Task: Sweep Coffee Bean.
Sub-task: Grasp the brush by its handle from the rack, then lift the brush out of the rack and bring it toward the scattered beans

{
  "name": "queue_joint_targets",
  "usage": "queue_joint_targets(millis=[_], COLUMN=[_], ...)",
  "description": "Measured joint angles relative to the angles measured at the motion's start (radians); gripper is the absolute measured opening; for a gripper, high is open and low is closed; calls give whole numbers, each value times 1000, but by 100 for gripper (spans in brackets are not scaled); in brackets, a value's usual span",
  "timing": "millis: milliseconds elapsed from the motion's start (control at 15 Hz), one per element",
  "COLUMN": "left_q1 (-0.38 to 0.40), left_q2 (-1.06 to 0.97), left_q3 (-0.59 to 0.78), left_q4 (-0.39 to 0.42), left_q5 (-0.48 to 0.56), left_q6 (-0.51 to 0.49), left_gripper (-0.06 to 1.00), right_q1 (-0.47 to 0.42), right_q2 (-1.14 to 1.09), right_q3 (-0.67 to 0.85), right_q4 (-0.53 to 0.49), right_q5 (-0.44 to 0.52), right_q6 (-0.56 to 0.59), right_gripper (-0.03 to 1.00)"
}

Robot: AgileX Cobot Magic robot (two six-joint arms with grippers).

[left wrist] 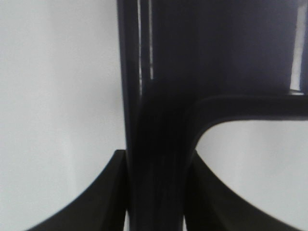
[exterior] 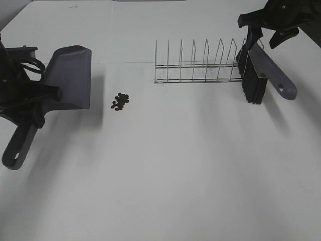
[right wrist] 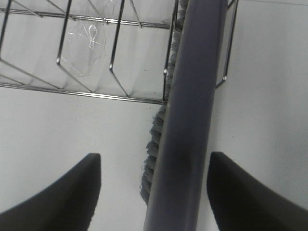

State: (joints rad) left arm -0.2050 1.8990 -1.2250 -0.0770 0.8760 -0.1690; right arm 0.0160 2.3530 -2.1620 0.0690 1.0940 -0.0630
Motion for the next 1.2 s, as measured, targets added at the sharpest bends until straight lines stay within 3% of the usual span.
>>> queue_joint_targets(millis=[333,467,600,933,1200], left_q1=[0,0,0,0,0], left_q2=[0,0,0,0,0], left_q3=[0,0,0,0,0], left_q4=[0,0,0,0,0], left_q5=[0,0,0,0,0], left_q6=[0,0,0,0,0], left_gripper=[26,26,26,26,26], right_q1=[0,-3,-7,-4,-2], right_q2=[119,148,149,114,-51], right_q3=[-62,-64,-65,-62,-62], right_q4=[-13,-37,-63,-98,-116], right_q5=[15,12,6,19,61], right_q6=[4,31,81,108,110], right_gripper=[55,37,29,29,29])
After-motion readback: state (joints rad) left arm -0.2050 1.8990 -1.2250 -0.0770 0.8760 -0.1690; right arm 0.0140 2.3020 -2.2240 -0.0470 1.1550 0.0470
